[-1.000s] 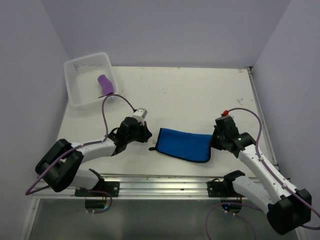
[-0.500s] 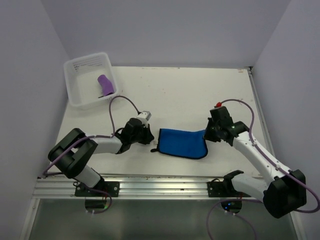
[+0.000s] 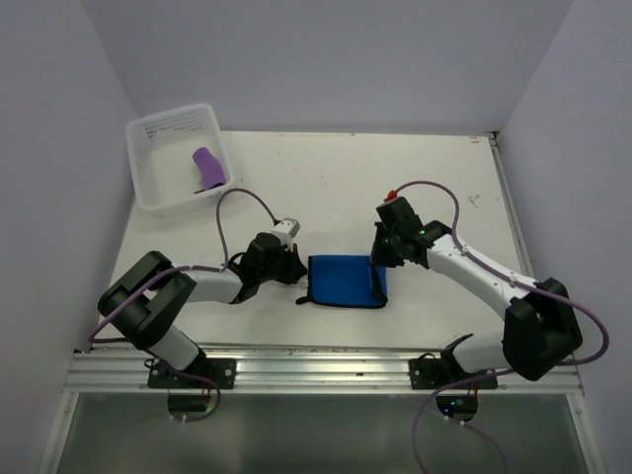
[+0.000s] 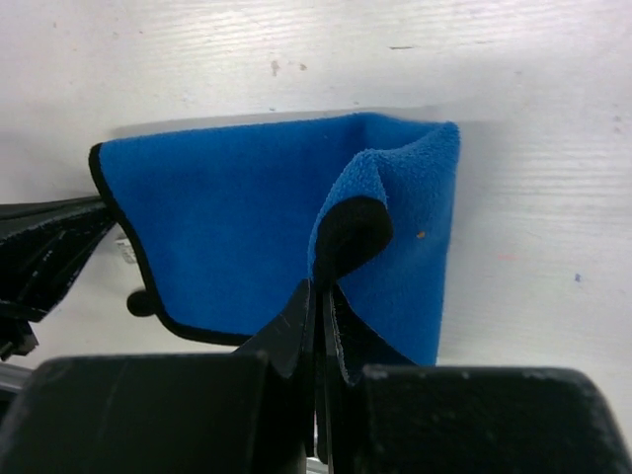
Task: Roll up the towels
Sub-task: Fold the towel
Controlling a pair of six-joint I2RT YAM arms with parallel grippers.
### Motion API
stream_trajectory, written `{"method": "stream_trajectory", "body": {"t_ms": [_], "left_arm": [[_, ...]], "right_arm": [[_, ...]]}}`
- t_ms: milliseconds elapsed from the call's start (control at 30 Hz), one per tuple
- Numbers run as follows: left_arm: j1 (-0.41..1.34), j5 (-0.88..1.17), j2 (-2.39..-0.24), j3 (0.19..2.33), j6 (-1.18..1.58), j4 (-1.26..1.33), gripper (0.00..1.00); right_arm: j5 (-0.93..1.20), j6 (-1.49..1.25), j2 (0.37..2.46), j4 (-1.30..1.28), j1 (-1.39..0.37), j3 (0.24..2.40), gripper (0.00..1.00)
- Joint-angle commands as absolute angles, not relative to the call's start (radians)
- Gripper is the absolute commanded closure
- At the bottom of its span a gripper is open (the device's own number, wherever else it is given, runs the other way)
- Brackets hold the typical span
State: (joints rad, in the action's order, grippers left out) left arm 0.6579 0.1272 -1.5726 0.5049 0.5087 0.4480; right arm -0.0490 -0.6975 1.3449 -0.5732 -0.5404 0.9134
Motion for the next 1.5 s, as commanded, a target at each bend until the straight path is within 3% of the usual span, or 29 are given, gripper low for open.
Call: {"method": "stream_trajectory", "body": {"t_ms": [0,433,967,1167,1300,1467], "left_arm": [[0.664,0.14,-1.551,0.523,0.497,0.497,1.0],[0.667,0.144,-1.549,0.505,0.491,0.503,1.0],[0.666,0.133,-1.545,0.502,0.48,0.488,1.0],[0.666,0.12,-1.525,0.5,0.479,0.471,1.0],[0.666,0.115,-1.509,0.505,0.471,0.45,1.0],[0.666,0.077,-1.483,0.506,0.462,0.393,1.0]], "right_arm": [[-0.025,-0.733,1.423,-0.466,-0.572,0.988,1.0],[-0.041,-0.77,1.647,-0.405,-0.752,1.18,1.0],[-0.005,-0.77,1.816,-0.325,-0.804,1.23,1.0],[0.018,-0.773,1.815,-0.305,-0.818,1.235,0.64],[0.025,-0.769,1.783,-0.328,-0.819,1.253,0.55],[0.017,-0.767,1.701,-0.342,-0.819,1.24,0.54]]}}
